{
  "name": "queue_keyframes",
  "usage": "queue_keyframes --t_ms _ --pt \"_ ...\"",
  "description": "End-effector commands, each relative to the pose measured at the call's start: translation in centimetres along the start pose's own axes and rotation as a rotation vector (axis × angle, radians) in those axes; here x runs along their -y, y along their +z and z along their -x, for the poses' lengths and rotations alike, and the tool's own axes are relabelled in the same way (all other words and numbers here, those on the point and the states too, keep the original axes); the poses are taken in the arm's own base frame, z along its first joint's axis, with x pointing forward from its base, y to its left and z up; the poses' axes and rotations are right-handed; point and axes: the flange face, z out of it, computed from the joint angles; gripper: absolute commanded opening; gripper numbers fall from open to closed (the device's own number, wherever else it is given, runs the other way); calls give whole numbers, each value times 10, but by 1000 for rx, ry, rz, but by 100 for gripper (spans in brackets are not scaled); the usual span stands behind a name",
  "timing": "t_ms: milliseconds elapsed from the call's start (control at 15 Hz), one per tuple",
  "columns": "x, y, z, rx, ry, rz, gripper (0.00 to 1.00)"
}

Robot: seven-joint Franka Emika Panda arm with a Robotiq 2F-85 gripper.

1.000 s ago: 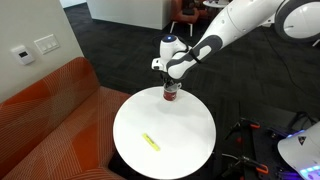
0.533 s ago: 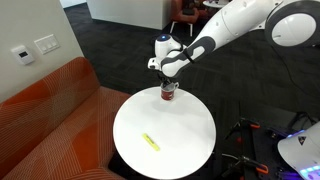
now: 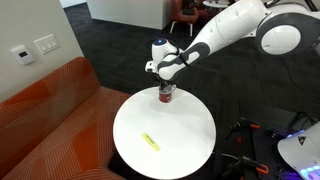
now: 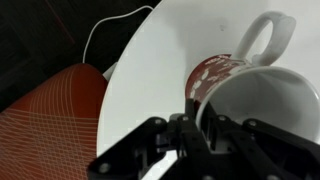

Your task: Move the mug backwards

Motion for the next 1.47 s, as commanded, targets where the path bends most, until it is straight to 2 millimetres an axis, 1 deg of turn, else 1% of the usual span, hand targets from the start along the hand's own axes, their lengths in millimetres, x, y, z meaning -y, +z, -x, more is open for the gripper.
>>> queue_keyframes --t_ms 0,67,267,400,467,533,667,800,1000,1133,1200,1333,1400 --pt "-8 -8 -5 -4 6 -7 3" --pt "-8 -8 -5 -4 7 -7 3" --pt "-8 -9 -6 -9 3 -1 12" --pt "-7 -12 -6 -11 3 4 24" --pt "-8 -13 -7 -13 2 7 36" --pt "-8 -14 -7 -15 2 9 44" --pt "-8 -16 -8 -17 0 14 56" --pt "-7 -19 -9 -21 -4 18 65" --pt "-3 -27 -11 -30 -12 28 64" --pt "1 -34 -12 -36 -17 37 66" --pt "4 -38 -13 -36 -18 45 74" --pt "11 -48 -13 -40 -21 58 80" --pt "15 -53 -12 -44 -22 63 88"
